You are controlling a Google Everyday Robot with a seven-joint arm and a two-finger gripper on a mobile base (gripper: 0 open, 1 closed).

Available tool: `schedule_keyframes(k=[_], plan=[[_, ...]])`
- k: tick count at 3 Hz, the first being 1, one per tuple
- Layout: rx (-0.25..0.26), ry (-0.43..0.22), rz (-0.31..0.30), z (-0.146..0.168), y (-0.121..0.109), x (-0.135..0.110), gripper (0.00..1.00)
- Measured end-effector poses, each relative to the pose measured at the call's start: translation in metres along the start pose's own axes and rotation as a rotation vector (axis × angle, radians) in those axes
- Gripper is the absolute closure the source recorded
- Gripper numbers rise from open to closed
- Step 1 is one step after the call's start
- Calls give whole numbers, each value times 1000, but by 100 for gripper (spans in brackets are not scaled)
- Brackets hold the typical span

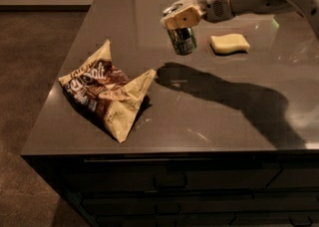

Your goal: Place green can upright

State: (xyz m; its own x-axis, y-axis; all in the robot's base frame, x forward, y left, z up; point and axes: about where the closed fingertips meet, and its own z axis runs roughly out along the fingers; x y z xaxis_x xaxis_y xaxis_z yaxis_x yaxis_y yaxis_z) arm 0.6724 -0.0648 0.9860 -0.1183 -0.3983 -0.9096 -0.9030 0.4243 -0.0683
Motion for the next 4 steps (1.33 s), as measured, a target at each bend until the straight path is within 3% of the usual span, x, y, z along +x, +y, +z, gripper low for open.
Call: schedule_keyframes(k=[3, 4], plan=[[64, -334, 47, -7, -16, 39, 98], [66, -385, 55, -6, -16, 48, 76]])
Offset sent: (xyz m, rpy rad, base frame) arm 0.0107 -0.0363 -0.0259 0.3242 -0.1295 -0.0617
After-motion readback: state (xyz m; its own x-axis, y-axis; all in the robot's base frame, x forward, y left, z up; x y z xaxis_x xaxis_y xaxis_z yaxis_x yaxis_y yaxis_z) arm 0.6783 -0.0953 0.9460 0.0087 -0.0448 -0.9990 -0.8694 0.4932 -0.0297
